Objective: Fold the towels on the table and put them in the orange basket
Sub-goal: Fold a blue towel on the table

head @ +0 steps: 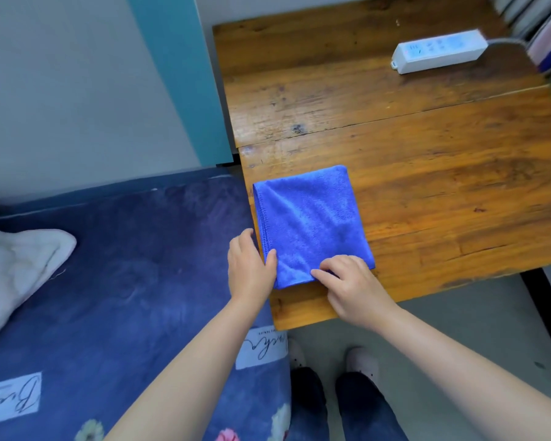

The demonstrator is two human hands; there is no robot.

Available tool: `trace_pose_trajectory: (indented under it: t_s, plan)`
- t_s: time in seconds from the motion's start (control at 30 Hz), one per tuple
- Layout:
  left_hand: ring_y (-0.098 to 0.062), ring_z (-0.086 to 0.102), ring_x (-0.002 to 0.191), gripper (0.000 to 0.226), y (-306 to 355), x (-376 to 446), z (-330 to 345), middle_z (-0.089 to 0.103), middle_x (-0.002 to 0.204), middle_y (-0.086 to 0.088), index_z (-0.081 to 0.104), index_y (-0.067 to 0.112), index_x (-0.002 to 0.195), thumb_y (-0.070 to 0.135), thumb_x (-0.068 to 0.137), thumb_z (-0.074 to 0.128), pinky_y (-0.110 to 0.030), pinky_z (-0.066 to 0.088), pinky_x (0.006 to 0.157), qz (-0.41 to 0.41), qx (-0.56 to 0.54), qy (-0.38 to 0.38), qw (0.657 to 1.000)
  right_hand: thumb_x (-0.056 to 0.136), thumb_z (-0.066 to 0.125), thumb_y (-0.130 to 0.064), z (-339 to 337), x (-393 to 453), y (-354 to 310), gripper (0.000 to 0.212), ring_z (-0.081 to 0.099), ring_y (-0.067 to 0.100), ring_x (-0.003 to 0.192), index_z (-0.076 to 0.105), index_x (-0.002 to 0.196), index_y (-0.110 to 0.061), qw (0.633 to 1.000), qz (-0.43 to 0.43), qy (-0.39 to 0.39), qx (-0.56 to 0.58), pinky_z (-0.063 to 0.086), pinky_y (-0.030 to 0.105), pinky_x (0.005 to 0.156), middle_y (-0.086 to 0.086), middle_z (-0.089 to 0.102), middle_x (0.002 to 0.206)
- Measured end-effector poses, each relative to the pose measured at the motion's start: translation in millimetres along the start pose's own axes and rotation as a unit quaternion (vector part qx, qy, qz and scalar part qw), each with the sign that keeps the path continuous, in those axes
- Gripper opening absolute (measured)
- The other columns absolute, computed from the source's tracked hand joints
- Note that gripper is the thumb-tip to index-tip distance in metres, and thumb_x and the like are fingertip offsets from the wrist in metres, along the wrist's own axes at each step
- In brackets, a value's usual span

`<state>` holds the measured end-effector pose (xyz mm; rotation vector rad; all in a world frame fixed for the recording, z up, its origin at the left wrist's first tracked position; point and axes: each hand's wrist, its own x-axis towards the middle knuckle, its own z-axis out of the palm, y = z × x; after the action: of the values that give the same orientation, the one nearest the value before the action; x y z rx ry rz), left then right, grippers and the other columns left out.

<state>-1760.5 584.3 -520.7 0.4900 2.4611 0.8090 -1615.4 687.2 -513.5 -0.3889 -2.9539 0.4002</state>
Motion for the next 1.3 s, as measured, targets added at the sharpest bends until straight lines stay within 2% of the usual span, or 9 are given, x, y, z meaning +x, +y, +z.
trace_pose_trajectory:
  t_s: [0.2,0.33,0.4,0.53,0.87,0.93,1.03,1.2,1.3]
  plan:
    - [-0.030,0.012,0.143,0.043,34.7,24.3,-2.1,0.020,0.153,-0.015,0.042,-0.001,0.133,0.008,0.091,0.043,-0.036,0.017,0.113,0.238,0.160,0.031,0.957,0.066,0.037,0.004,-24.9,44.6,39.2,0.033,0.065,0.041,0.069,0.067,0.079,0.010,0.988,0.111,0.099,0.035,0.057,0.044,0.059,0.024,0.067,0.077]
    - [-0.022,-0.007,0.145,0.051,48.0,51.4,16.8,-0.003,0.157,-0.005,0.016,0.009,0.146,0.026,0.099,0.025,-0.038,0.001,0.116,0.224,0.290,-0.015,0.930,0.087,0.044,-0.001,-10.2,82.4,56.1,0.041,0.031,0.042,0.133,0.050,0.127,0.000,0.986,0.164,-0.025,0.010,0.025,0.047,0.111,0.024,0.037,0.142]
    - [-0.021,-0.009,0.145,0.055,41.9,60.8,23.0,-0.005,0.157,-0.004,0.007,0.012,0.147,0.034,0.099,0.021,-0.041,-0.001,0.117,0.208,0.339,-0.039,0.916,0.096,0.037,-0.021,3.1,89.6,59.6,0.047,0.005,0.027,0.144,0.029,0.142,-0.018,0.982,0.164,-0.092,-0.004,0.006,0.039,0.116,0.008,0.010,0.155]
    - [-0.022,-0.009,0.144,0.067,21.7,69.9,20.5,-0.007,0.157,-0.007,0.001,0.017,0.148,0.050,0.095,0.024,-0.042,0.003,0.116,0.155,0.340,-0.057,0.926,0.097,0.029,-0.037,15.4,91.8,71.0,0.051,-0.007,0.021,0.144,0.013,0.145,-0.029,0.973,0.170,-0.154,-0.011,0.005,0.037,0.116,-0.003,-0.005,0.156]
    - [-0.023,-0.008,0.145,0.071,13.4,59.5,1.3,-0.006,0.156,-0.008,0.005,0.010,0.147,0.049,0.094,0.030,-0.040,-0.002,0.116,0.201,0.363,-0.040,0.909,0.096,0.036,-0.035,0.9,55.3,81.2,0.059,0.004,0.024,0.144,0.013,0.146,-0.016,0.958,0.260,-0.117,0.022,0.009,0.036,0.115,0.010,0.002,0.156]
    - [-0.032,0.022,0.140,0.068,24.3,48.4,-3.7,0.024,0.151,-0.016,0.035,0.002,0.139,0.041,0.086,0.055,-0.043,0.022,0.113,0.303,0.366,-0.020,0.880,0.089,0.054,-0.025,-8.8,48.8,72.0,0.052,0.028,0.035,0.137,0.041,0.134,-0.002,0.983,0.173,-0.065,-0.001,0.029,0.045,0.109,0.022,0.028,0.147]
    - [-0.035,0.066,0.100,0.050,30.1,32.1,-0.1,0.067,0.110,-0.018,0.070,-0.001,0.099,0.026,0.059,0.083,-0.044,0.057,0.075,0.475,0.324,0.009,0.818,0.062,0.081,-0.011,-16.4,26.9,65.0,0.032,0.064,0.040,0.100,0.070,0.090,0.002,0.999,-0.010,-0.014,-0.032,0.050,0.055,0.081,0.023,0.068,0.104]
    - [-0.021,0.058,0.054,0.037,28.3,8.1,3.1,0.063,0.067,-0.003,0.068,0.010,0.070,0.039,0.054,0.084,-0.018,0.043,0.042,0.493,0.333,-0.099,0.798,0.045,0.090,-0.015,-26.7,-8.7,82.1,0.046,0.069,0.033,0.087,0.073,0.086,-0.002,0.986,-0.120,-0.108,-0.032,0.058,0.040,0.067,0.020,0.070,0.096]
    - [-0.022,0.055,0.086,0.053,19.9,0.7,11.0,0.058,0.099,-0.005,0.059,0.009,0.096,0.057,0.074,0.063,-0.027,0.041,0.067,0.405,0.377,-0.129,0.823,0.040,0.088,0.000,-24.8,-14.6,84.9,0.049,0.070,0.033,0.082,0.073,0.087,-0.002,0.986,-0.112,-0.119,-0.030,0.058,0.036,0.059,0.021,0.071,0.095]
